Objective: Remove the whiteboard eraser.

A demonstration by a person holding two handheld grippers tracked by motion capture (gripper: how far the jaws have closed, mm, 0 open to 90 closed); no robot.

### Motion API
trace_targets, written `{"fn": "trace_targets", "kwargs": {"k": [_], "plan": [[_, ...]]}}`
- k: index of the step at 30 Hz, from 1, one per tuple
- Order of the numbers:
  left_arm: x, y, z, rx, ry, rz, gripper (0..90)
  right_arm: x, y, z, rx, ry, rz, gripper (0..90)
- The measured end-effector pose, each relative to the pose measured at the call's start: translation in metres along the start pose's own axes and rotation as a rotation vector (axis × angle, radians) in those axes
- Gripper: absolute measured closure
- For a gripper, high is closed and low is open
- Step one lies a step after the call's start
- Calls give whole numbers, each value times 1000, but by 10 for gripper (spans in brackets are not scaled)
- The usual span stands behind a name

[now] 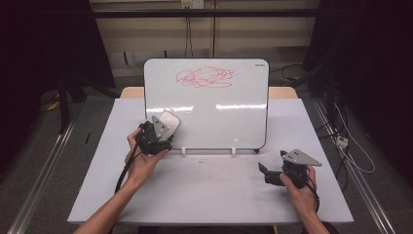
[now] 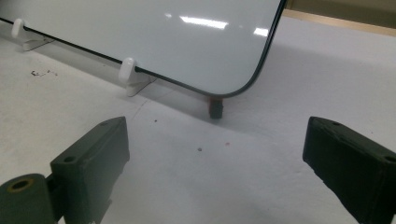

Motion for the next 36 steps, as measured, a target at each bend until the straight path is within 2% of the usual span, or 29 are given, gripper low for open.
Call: {"fn": "trace_targets", "kwargs": {"k": [9, 12, 18, 21, 22, 27, 28, 31, 36], "plan": [[3, -2, 1, -18, -8, 10, 307, 0, 1, 0, 3, 6, -1, 70], [6, -4, 2, -29, -21, 44, 308, 3, 1, -2, 4, 6, -4, 70], [8, -5, 3, -56, -26, 55, 310, 3, 2, -2, 4, 9, -6, 68], [8, -7, 3, -50, -26, 63, 311, 2, 1, -2, 1, 7, -5, 67], [8, -7, 3, -69, -36, 73, 311, 2, 1, -1, 2, 7, -7, 68], [5, -20, -3, -115, -24, 82, 311, 2, 0, -1, 0, 3, -10, 67], [3, -21, -3, -135, -35, 84, 311, 2, -1, -1, 1, 3, -10, 67], [3, -26, -5, -137, -32, 87, 311, 2, -1, -1, -3, 4, -11, 67], [5, -31, -6, -150, -60, 112, 310, 1, -2, -1, -7, 5, -10, 67]]}}
Point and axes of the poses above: each handheld gripper's, and its own axes: y roughly forward along the jaws, z roughly out of its underside, x roughly to its left, the point moved 1 cm from there along y, roughly forward along the jaws, and after that the axes turned 15 degrees about z, right-handed, at the moved point
